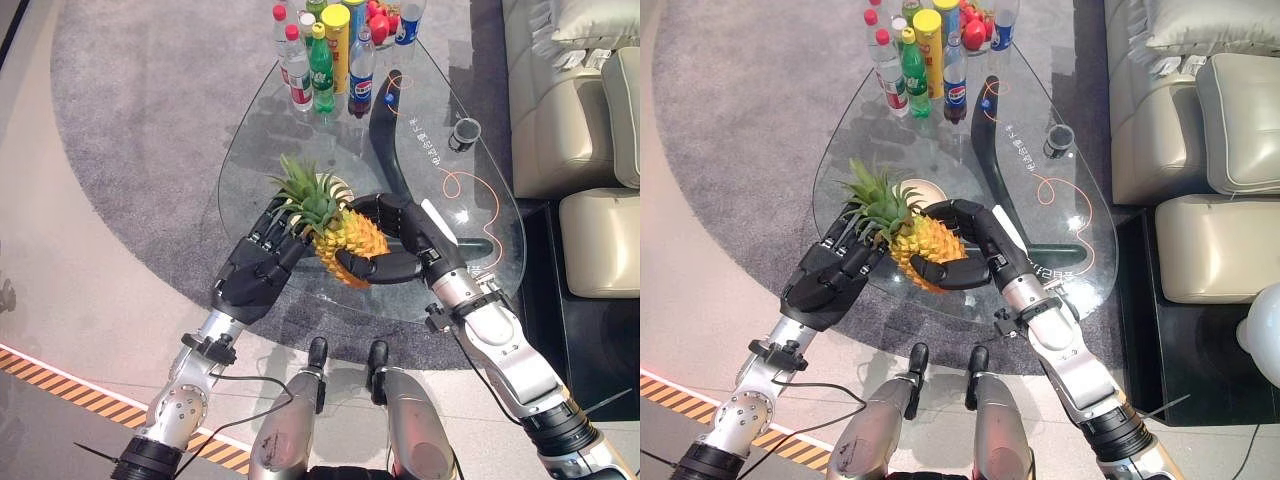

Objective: Pick up the fruit to the plate

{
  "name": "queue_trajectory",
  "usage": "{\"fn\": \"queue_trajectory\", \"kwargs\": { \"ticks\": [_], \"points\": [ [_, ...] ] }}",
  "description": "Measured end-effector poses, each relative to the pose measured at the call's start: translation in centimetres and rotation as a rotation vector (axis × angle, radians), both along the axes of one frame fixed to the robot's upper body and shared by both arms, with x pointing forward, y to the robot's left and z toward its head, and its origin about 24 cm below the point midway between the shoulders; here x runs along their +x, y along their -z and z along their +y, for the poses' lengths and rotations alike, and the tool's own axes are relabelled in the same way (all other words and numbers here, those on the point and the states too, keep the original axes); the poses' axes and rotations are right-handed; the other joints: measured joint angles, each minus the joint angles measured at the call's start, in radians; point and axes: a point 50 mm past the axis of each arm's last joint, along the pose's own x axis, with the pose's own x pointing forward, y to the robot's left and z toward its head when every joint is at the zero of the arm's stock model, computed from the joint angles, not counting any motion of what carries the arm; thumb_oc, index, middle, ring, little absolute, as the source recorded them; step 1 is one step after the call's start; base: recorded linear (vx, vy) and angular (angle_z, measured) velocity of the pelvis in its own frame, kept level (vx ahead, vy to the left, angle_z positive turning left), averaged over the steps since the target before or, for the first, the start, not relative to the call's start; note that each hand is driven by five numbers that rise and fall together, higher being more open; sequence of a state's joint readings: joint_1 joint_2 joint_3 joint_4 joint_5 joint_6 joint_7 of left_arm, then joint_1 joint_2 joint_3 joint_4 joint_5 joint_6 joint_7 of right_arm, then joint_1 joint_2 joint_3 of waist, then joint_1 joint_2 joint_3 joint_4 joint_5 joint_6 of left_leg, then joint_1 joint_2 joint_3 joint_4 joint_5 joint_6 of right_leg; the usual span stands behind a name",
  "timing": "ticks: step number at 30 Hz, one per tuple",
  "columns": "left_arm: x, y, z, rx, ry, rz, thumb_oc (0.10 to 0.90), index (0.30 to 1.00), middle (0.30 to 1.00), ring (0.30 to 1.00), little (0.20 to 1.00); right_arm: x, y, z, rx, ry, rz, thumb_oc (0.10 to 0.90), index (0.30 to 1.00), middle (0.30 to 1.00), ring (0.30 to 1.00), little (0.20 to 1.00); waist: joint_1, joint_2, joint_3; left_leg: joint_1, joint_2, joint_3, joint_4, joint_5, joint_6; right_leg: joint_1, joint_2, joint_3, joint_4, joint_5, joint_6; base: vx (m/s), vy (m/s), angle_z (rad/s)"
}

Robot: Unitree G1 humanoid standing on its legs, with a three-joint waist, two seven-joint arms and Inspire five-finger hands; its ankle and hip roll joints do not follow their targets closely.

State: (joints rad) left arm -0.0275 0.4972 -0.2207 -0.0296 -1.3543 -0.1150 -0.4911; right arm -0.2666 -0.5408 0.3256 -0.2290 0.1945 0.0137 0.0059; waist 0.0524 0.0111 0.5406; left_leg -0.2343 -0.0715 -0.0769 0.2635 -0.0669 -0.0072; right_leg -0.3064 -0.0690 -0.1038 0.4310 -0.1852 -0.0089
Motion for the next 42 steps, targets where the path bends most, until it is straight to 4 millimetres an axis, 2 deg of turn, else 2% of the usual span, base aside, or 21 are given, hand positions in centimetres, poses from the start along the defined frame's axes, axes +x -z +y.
{"fn": "queue_trajectory", "kwargs": {
  "ticks": [3, 9, 13, 22, 32, 33, 42],
  "points": [
    [-0.5, 0.7, 0.0, -0.033, -0.035, 0.017, 0.800, 0.900, 0.900, 0.900, 0.900, -0.2, -0.1, 0.3, -0.051, -0.025, -0.004, 0.100, 0.300, 0.300, 0.300, 0.200, 0.001, 0.001, -0.001, -0.015, -0.003, -0.002, 0.002, 0.000, -0.001, -0.017, -0.002, 0.000, 0.014, -0.009, -0.002, 0.00, -0.003, 0.02],
    [-0.8, 1.1, -1.1, -0.133, -0.109, 0.047, 0.800, 0.900, 0.900, 0.900, 0.900, -0.7, 1.4, 1.9, -0.110, -0.102, 0.055, 0.100, 0.300, 0.300, 0.300, 0.200, 0.015, 0.001, -0.001, -0.030, -0.004, -0.015, 0.005, 0.001, -0.004, -0.036, -0.001, -0.001, 0.032, -0.015, -0.006, -0.01, -0.016, 0.05],
    [-0.7, 1.1, -1.4, -0.130, -0.124, 0.075, 0.800, 0.900, 0.900, 0.900, 0.900, -0.6, 1.3, 2.0, -0.137, -0.094, 0.049, 0.100, 0.300, 0.300, 0.300, 0.200, 0.028, 0.001, -0.001, -0.033, -0.005, -0.016, 0.016, 0.000, -0.007, -0.038, -0.001, -0.001, 0.035, -0.019, -0.006, 0.00, 0.000, 0.00],
    [-0.7, 1.3, -1.6, -0.109, -0.168, 0.136, 0.800, 0.900, 0.900, 0.900, 0.900, -0.6, 1.1, 2.6, -0.256, -0.059, -0.023, 0.100, 0.300, 0.300, 0.300, 0.200, 0.027, 0.001, -0.001, -0.057, -0.005, -0.017, 0.018, -0.005, -0.007, -0.060, -0.001, -0.001, 0.037, -0.021, -0.003, 0.00, 0.000, 0.00],
    [-0.4, 1.4, -2.0, -0.093, -0.210, 0.203, 0.800, 0.900, 0.900, 0.900, 0.900, -0.5, 1.2, 3.4, -0.283, -0.045, -0.037, 0.100, 0.300, 0.300, 0.300, 0.200, 0.037, 0.001, 0.000, -0.062, -0.007, -0.021, 0.018, -0.004, -0.008, -0.061, 0.001, 0.000, 0.035, -0.019, -0.005, 0.00, -0.006, 0.01],
    [-0.2, 1.4, -2.1, -0.082, -0.210, 0.214, 0.100, 0.300, 0.300, 0.300, 0.200, -0.5, 1.3, 3.4, -0.285, -0.040, -0.033, 0.100, 0.300, 0.300, 0.300, 0.200, 0.040, 0.001, 0.000, -0.062, -0.007, -0.021, 0.018, -0.004, -0.008, -0.061, 0.001, 0.000, 0.035, -0.019, -0.005, 0.00, 0.000, 0.00],
    [-0.1, 1.9, -2.3, -0.044, -0.213, 0.296, 0.100, 0.300, 0.300, 0.300, 0.200, -0.6, 2.0, 3.4, -0.315, -0.046, -0.002, 0.100, 0.300, 0.300, 0.300, 0.200, 0.053, 0.000, 0.000, -0.062, -0.007, -0.022, 0.018, -0.003, -0.008, -0.060, 0.001, 0.000, 0.035, -0.019, -0.005, 0.00, 0.000, 0.00]
  ]
}}
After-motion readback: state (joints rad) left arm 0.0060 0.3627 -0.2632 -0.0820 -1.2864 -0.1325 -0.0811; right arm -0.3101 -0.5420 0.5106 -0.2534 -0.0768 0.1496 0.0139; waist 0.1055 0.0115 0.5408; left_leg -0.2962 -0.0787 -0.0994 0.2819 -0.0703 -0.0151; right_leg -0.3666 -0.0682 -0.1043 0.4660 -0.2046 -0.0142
